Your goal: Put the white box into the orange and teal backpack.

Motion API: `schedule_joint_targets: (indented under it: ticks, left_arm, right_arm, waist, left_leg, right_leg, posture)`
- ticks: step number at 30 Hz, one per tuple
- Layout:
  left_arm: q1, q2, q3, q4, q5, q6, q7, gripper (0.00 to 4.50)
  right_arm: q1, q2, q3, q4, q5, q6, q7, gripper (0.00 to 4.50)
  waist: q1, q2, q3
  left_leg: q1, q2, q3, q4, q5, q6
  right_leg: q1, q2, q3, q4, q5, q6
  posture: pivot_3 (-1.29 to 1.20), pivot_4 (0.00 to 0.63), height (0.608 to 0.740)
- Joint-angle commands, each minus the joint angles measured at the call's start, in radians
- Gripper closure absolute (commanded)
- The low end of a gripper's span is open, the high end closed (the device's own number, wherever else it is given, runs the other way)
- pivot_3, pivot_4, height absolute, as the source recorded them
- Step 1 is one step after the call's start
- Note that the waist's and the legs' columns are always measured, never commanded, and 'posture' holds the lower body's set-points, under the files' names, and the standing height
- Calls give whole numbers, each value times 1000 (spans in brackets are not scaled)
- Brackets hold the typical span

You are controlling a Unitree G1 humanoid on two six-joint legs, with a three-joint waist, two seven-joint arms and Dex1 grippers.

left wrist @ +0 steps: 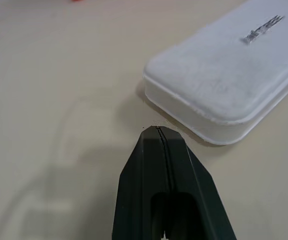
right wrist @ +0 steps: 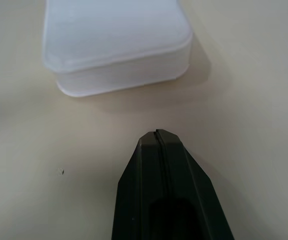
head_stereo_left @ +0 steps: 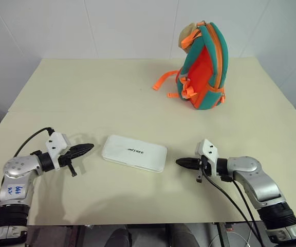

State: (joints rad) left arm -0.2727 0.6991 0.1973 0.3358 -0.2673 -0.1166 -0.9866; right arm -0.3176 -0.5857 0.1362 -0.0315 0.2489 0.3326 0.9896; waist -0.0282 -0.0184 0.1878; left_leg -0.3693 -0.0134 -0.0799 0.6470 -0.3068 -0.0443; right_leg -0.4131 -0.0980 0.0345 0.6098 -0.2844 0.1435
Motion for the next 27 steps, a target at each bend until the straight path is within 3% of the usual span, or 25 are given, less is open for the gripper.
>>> schedule_joint_targets:
  ticks: [1,14,27]
  left_arm:
    - [-31,-33,-19,17,21,-26,40,4500]
    - [22,-114,-47,-117,-65,36,7,4500]
    - [140,-112,-94,-262,-79,138,-35,4500]
  right_arm:
    - [-16,31,14,-30,-5,24,-35,4380]
    - [-26,68,34,-86,0,78,-70,4380]
    - [-68,-81,-49,-10,6,59,17,4380]
  waist:
    - [2,0,0]
    - [3,-1,-1]
    - [6,-1,-1]
  left_leg:
    - [0,0,0,0,0,0]
    - [0,0,0,0,0,0]
    - [0,0,0,0,0,0]
  right_leg:
    - [0,0,0,0,0,0]
    - [0,0,0,0,0,0]
    - [0,-1,0,-1,0,0]
  posture:
    - [0,150,740]
    - [0,150,740]
    - [0,150,740]
